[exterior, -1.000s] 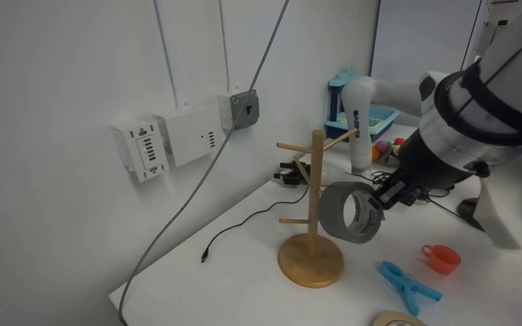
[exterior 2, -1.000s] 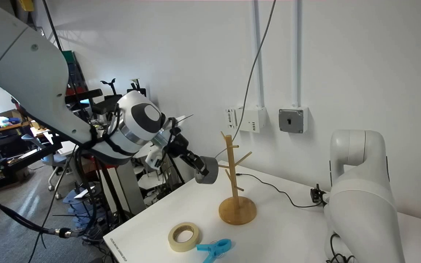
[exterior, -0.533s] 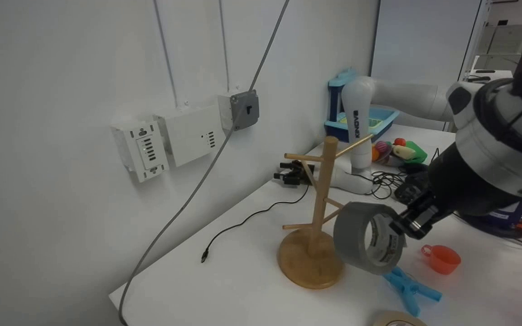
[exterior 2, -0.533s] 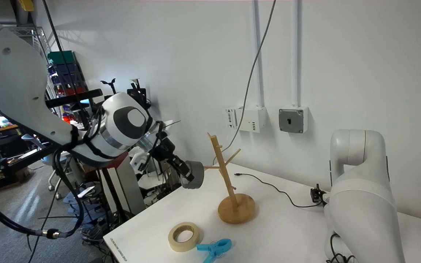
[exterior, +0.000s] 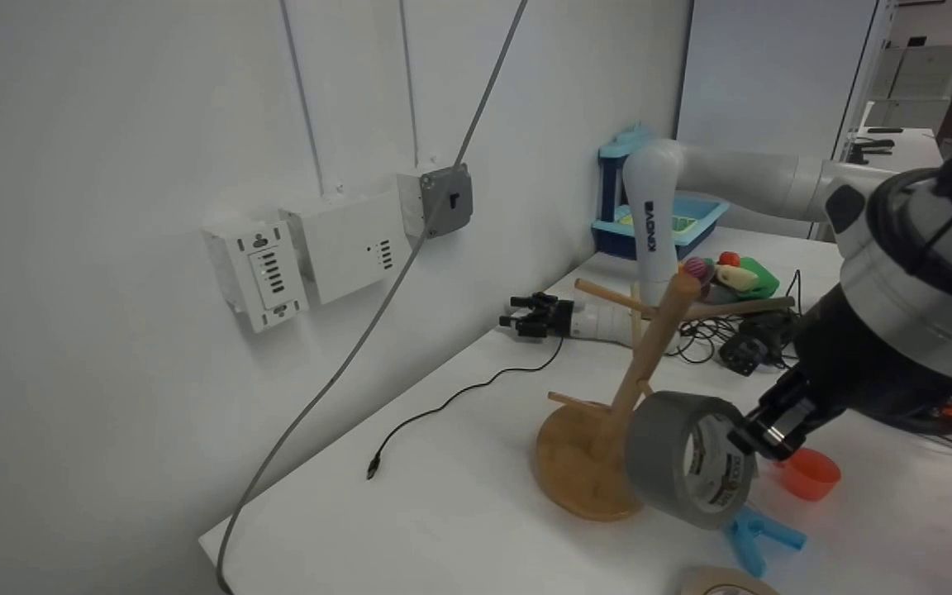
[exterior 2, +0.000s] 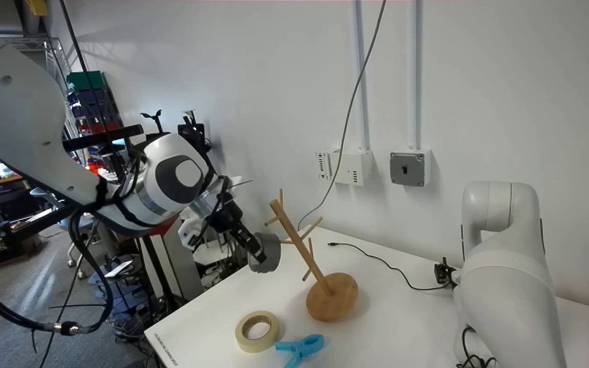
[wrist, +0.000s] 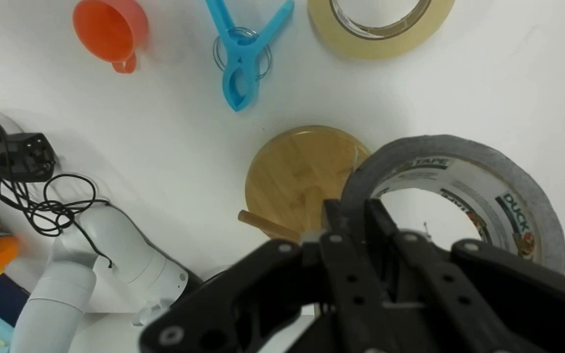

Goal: Remove the grey masking tape from the wooden holder and put it on top of the white tape

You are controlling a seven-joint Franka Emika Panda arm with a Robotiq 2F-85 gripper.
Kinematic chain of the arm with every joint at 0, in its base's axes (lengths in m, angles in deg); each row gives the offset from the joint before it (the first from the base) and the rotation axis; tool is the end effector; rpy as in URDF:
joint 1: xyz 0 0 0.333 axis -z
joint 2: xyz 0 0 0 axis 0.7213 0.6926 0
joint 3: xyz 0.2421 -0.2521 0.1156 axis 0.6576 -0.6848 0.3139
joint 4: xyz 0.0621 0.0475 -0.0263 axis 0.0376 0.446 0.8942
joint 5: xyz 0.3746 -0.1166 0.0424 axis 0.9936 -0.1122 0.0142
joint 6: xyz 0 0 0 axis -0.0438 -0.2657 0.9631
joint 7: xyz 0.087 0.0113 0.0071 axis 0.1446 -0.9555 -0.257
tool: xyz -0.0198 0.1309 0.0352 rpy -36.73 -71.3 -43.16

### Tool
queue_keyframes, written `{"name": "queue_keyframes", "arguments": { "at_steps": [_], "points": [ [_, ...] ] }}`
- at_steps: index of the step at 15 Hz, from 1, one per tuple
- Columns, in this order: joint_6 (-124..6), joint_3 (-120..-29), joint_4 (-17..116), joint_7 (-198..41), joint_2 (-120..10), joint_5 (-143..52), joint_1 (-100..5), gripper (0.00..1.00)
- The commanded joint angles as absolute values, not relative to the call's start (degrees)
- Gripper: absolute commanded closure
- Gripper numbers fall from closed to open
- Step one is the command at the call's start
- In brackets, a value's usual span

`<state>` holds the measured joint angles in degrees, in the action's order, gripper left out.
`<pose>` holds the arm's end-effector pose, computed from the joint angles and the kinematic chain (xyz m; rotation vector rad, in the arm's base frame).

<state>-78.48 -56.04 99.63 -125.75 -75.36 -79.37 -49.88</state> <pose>0.4660 0.1644 0.3579 2.9180 -0.0554 0.6202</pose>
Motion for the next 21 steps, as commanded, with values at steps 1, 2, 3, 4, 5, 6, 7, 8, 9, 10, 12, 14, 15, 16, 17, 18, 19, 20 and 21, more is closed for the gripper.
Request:
{"name": "queue_keyframes", "arguments": {
  "at_steps": [1,2,3,4,5,6,7,8,9,10,12,14,15,16,17,18,19,20,21],
  "points": [
    [-77.55,-56.59,99.87,-125.38,-76.87,-78.62,-49.57,0.96],
    [-77.43,-56.72,99.56,-125.35,-76.85,-78.84,-49.48,0.96],
    [-77.41,-56.83,99.31,-125.67,-76.84,-79.27,-49.34,0.96],
    [-77.24,-56.79,99.22,-126.82,-77.25,-80.32,-49.18,0.96],
    [-77.15,-56.88,99.02,-127.49,-77.43,-81.01,-49.01,0.96],
    [-77.06,-56.97,98.72,-128.05,-77.62,-81.73,-48.84,0.96],
    [-77.06,-57.06,98.42,-128.17,-77.65,-81.90,-48.79,0.96],
    [-76.98,-57.11,98.03,-128.58,-77.71,-82.53,-48.65,0.96],
    [-77.00,-57.20,97.73,-128.61,-77.71,-82.66,-48.61,0.96],
    [-77.03,-57.32,97.43,-128.54,-77.66,-82.63,-48.63,0.96],
    [-77.10,-57.49,97.23,-128.39,-77.65,-82.48,-48.68,0.96],
    [-77.27,-57.67,97.28,-127.98,-77.67,-81.99,-48.73,0.96],
    [-77.34,-57.75,97.37,-127.83,-77.73,-81.81,-48.75,0.96],
    [-77.54,-57.82,97.55,-127.56,-77.81,-81.47,-48.81,0.96],
    [-77.52,-57.81,97.81,-127.42,-78.03,-81.22,-48.91,0.96],
    [-77.42,-57.78,98.17,-126.64,-78.27,-80.40,-49.14,0.96],
    [-76.95,-57.75,98.62,-124.78,-78.37,-78.10,-49.63,0.96],
    [-76.34,-57.64,99.33,-122.46,-78.52,-75.25,-50.26,0.96],
    [-75.01,-57.36,99.77,-121.51,-78.77,-73.88,-50.64,0.96]
  ]
}}
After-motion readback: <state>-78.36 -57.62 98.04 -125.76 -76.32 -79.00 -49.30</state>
